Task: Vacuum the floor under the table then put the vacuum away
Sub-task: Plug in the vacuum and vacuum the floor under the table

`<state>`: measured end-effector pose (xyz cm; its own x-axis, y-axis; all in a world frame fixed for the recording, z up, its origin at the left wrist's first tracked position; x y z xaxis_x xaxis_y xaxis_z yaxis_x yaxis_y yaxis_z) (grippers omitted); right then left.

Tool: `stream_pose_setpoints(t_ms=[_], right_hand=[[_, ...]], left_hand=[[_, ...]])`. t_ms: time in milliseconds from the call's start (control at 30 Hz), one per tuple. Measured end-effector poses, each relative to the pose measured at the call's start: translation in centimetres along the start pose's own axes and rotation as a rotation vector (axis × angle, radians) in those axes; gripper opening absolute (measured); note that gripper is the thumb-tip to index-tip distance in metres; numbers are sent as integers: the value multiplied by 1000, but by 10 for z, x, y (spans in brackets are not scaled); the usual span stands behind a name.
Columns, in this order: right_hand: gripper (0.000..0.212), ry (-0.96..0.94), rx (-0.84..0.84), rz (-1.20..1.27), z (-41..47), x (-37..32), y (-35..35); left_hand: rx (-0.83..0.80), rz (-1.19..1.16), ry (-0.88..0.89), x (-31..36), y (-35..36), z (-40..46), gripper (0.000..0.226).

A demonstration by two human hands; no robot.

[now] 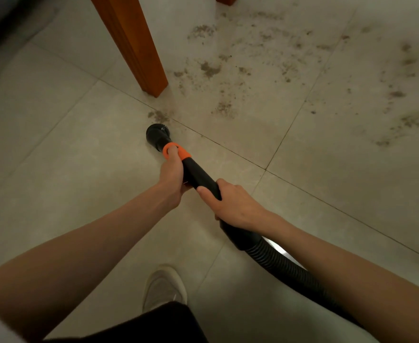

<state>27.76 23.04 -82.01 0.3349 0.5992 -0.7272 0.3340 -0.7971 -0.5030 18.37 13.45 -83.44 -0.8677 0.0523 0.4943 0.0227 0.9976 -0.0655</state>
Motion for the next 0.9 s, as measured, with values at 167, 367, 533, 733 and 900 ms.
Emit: stream_pose_setpoints(t_ms=[167,367,533,733,900], right_hand=[[52,42,5,12,12,-17,-1],[51,43,30,-6,20,-21,-6],[53,30,14,-51,25,-27,-5],[56,25,44,-61,40,-30,-1],[56,28,54,-38,48,-32,1]], left_hand=[[36,54,-14,11,-7,1,49],[30,6,-4,16,-4,7,51],[12,-3,-19,20,-10,12,54],[48,6,31,32,-11,24,48],[83,42,29,40,-13,29,56]])
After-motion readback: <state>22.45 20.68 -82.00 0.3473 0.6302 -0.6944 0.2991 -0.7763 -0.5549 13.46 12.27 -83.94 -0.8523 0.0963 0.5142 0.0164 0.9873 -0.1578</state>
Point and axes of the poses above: each hand's wrist, its own z-axis towards the middle knuckle, its own y-axis out of the palm, x = y × z, the point moved 1 cm from there along z, towards the middle knuckle, and after that the axes turned 10 degrees about -y, right-handed, at the moved point
